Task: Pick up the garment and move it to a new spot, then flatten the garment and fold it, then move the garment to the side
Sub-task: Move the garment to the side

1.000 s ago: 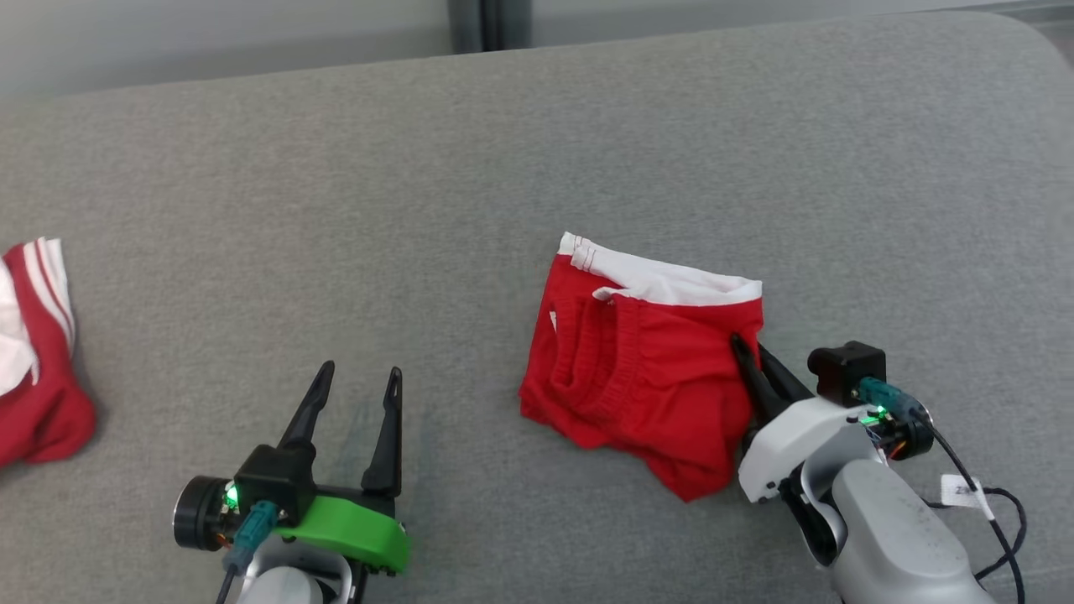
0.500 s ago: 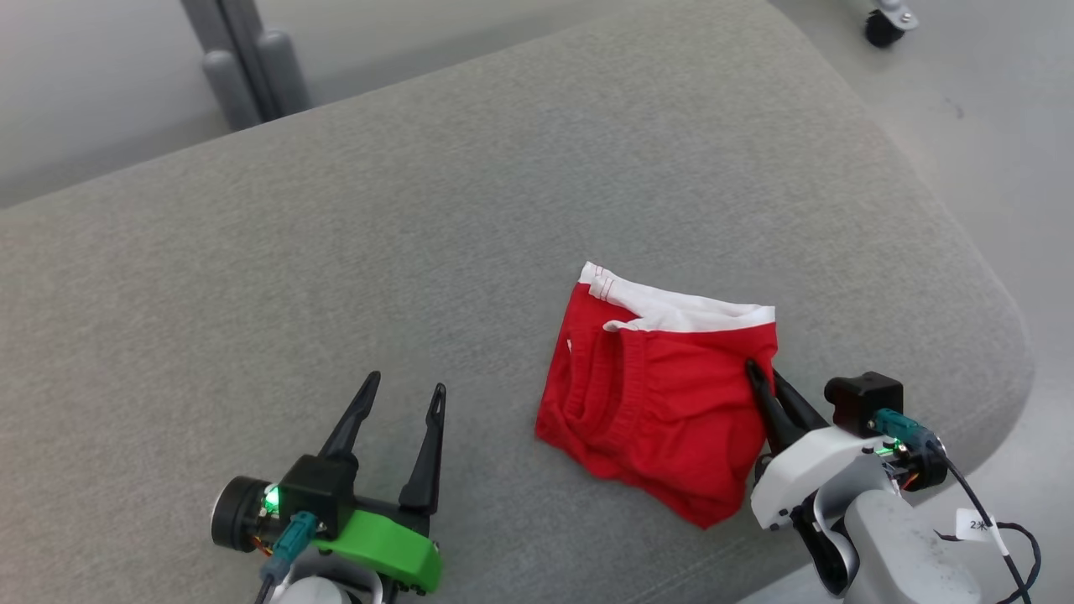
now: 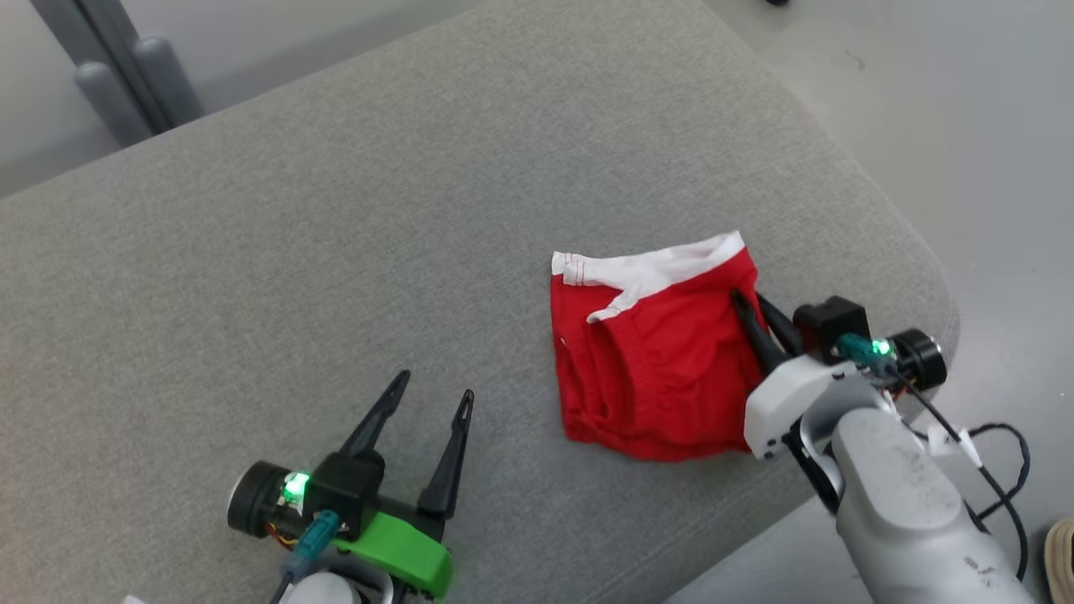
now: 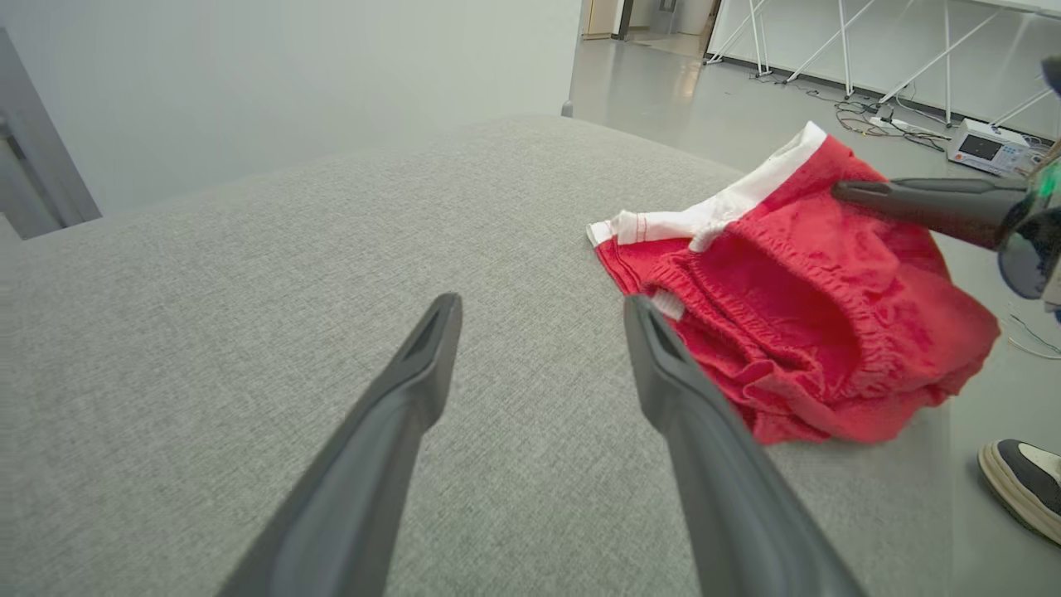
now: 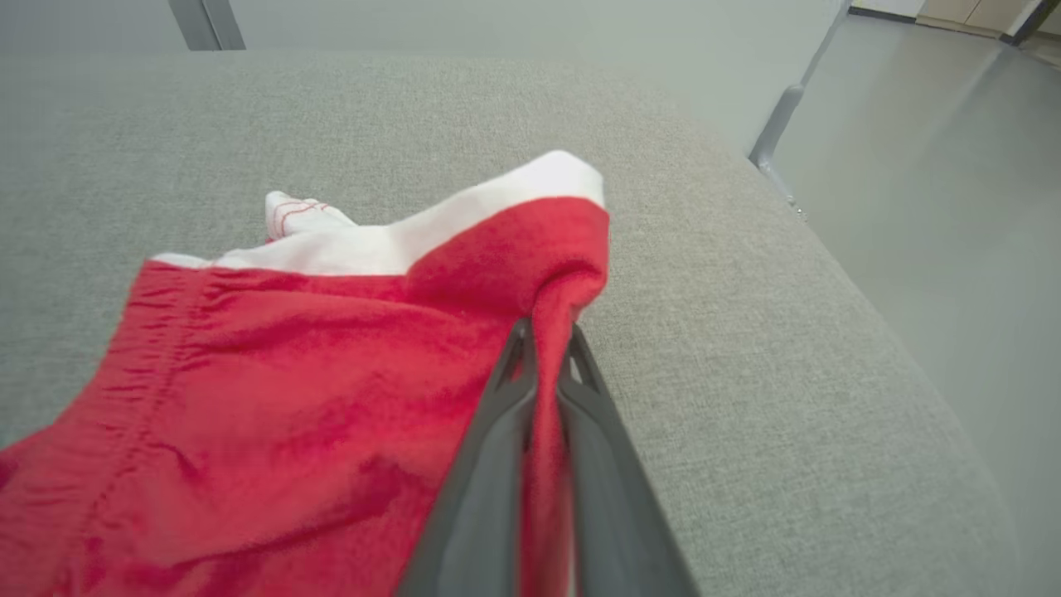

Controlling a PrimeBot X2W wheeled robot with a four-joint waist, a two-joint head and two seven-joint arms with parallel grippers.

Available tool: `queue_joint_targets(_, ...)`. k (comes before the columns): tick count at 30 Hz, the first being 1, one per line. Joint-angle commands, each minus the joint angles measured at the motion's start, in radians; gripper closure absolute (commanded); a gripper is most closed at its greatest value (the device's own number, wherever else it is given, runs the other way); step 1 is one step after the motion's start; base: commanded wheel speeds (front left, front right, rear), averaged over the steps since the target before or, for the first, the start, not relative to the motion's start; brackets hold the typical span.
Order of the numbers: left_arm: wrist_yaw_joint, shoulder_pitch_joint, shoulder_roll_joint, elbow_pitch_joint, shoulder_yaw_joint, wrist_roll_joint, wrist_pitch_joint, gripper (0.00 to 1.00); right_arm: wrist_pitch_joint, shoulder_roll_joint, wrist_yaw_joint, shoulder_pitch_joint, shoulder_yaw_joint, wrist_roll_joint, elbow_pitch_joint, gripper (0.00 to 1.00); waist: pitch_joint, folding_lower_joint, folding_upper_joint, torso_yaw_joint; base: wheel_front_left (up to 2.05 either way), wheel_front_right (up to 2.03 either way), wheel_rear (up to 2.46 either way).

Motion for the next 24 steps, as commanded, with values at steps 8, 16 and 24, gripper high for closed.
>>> queue_joint_targets(8, 0.002, -0.081, 0.059, -0.040, 0.004, 0.005, 0.001, 0.00, 0.015, -0.070, -0.002, -0.277, -0.062, -0.166, 0.148, 1.00, 0.184, 0.0000, -0.0001, 0.166, 0.00, 0.00, 0.00)
queue_joint_targets(16, 0.002, -0.166, 0.083, -0.083, -0.002, -0.005, 0.001, 0.00, 0.113, -0.254, -0.002, -0.467, -0.247, -0.333, 0.226, 1.00, 0.298, 0.0000, -0.0001, 0.279, 0.00, 0.00, 0.00)
queue_joint_targets(24, 0.002, -0.202, 0.091, -0.084, 0.004, -0.011, 0.001, 0.00, 0.121, -0.322, -0.002, -0.518, -0.468, -0.466, 0.160, 0.78, 0.345, 0.0000, -0.0001, 0.311, 0.00, 0.00, 0.00)
